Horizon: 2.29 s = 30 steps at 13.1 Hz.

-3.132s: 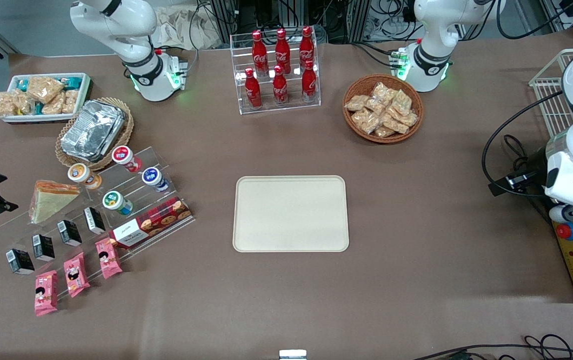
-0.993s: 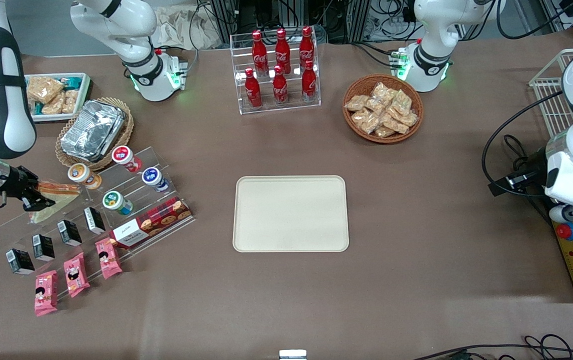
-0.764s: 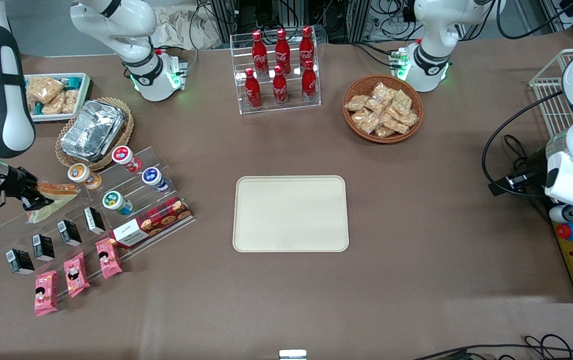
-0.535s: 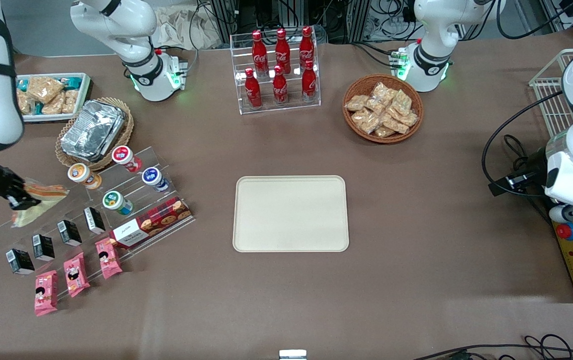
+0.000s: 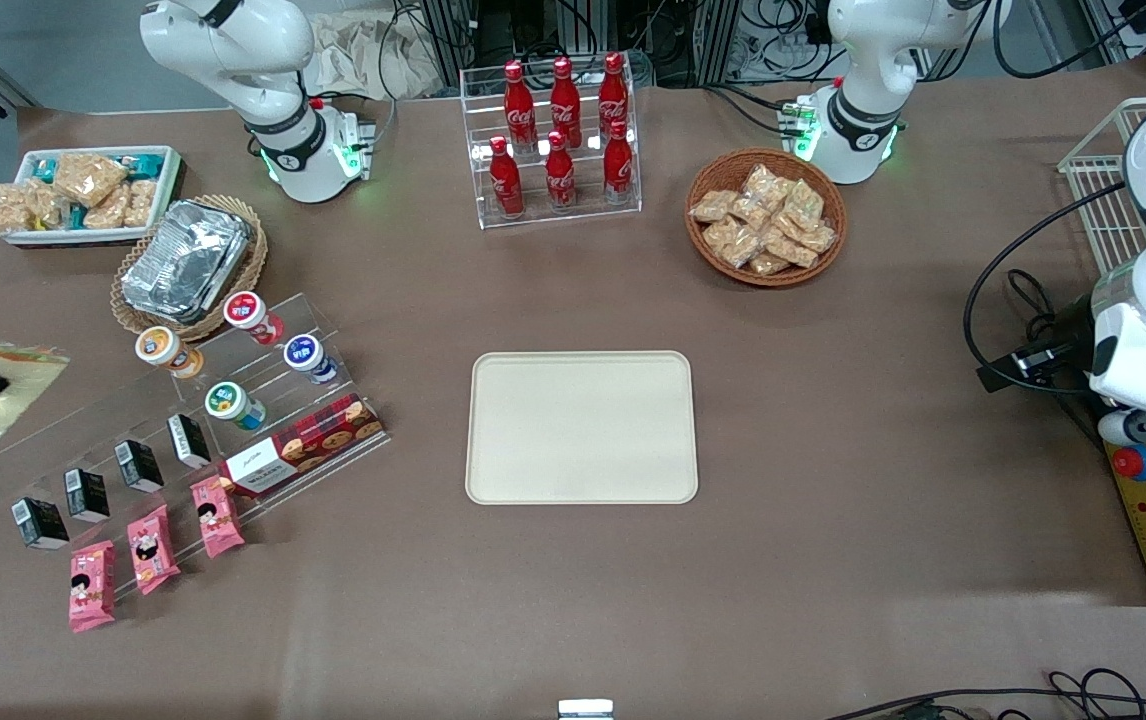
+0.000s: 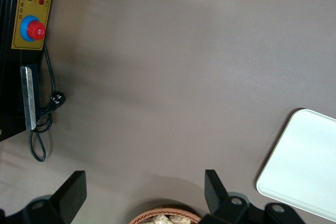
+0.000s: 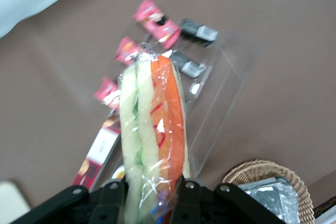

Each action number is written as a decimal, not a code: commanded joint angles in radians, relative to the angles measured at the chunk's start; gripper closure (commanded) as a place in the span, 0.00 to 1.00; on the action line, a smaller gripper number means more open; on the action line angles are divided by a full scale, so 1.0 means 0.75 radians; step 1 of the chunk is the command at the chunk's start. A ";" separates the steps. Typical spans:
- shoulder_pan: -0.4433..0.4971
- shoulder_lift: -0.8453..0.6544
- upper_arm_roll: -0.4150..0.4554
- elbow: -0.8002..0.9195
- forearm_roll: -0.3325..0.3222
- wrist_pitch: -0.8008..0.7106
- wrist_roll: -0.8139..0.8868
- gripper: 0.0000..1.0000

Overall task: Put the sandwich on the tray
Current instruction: 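Lift the sandwich up out of the rack with the right gripper, then carry the held sandwich over the cream tray with the right gripper, then lower the sandwich onto the tray and open the right gripper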

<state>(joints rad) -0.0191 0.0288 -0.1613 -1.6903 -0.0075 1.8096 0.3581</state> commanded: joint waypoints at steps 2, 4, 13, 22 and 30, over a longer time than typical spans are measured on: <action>0.174 0.033 0.035 0.084 -0.088 -0.075 -0.013 0.74; 0.313 0.035 0.039 0.088 -0.139 -0.075 -0.007 0.75; 0.829 0.258 0.049 0.169 -0.244 0.015 -0.279 0.76; 1.130 0.634 0.059 0.174 -0.240 0.573 -0.487 0.75; 1.118 0.959 0.072 0.259 -0.242 0.974 -1.131 0.74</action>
<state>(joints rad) 0.8391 0.6829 -0.1121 -1.5762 -0.1740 2.5197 -0.3463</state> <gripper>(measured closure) 0.740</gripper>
